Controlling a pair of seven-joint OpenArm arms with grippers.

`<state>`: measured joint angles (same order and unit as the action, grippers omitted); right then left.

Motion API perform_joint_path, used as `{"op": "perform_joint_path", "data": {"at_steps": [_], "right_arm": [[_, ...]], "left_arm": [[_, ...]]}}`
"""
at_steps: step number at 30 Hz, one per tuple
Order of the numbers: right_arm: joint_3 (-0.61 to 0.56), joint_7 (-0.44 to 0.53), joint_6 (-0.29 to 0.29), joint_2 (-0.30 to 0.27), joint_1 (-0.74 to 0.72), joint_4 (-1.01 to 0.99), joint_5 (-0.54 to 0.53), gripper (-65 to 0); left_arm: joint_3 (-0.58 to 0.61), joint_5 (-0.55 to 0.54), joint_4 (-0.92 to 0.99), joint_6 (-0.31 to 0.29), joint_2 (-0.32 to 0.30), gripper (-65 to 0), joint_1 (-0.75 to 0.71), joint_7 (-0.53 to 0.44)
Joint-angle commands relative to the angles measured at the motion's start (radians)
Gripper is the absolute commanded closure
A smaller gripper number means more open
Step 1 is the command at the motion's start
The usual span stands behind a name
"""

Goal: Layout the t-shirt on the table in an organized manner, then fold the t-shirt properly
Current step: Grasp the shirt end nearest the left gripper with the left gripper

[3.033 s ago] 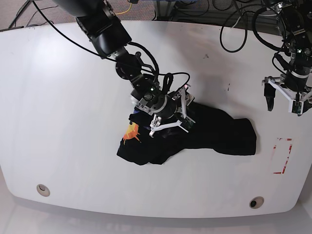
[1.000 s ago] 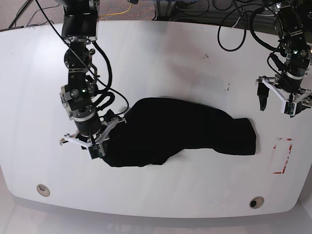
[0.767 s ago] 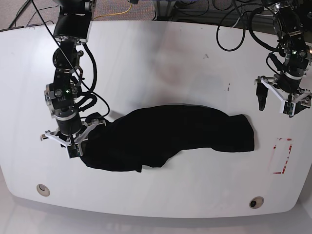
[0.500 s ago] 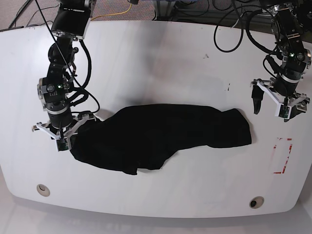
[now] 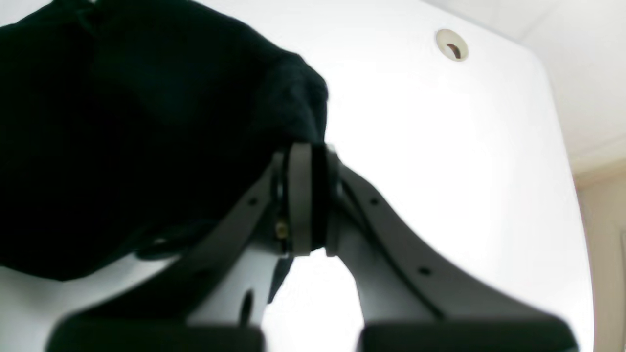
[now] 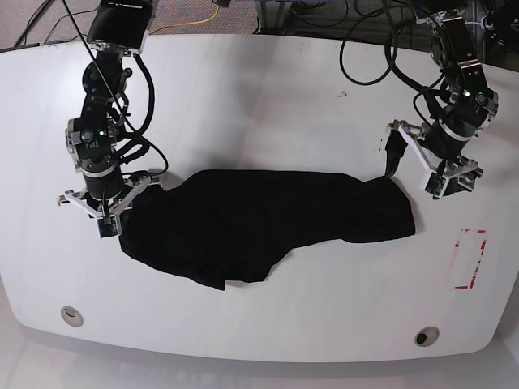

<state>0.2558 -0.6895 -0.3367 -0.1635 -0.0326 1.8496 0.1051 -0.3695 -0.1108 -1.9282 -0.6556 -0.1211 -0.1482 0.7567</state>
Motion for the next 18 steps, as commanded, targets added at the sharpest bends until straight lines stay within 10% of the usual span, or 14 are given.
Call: {"op": "perform_joint_path", "data": {"at_steps": [1,18], "right_arm": [[0.003,0.029,0.009,-0.006,-0.019,0.005,0.0,0.0],[0.001,0.031,0.004,-0.006,-0.019,-0.02,0.0,0.0]], "left_arm": [[0.0,-0.011,-0.004,0.0,0.011,-56.1,0.034,-0.001],[-0.001,-0.008,0.226,0.003,0.091,-65.0,0.16,0.071]]}}
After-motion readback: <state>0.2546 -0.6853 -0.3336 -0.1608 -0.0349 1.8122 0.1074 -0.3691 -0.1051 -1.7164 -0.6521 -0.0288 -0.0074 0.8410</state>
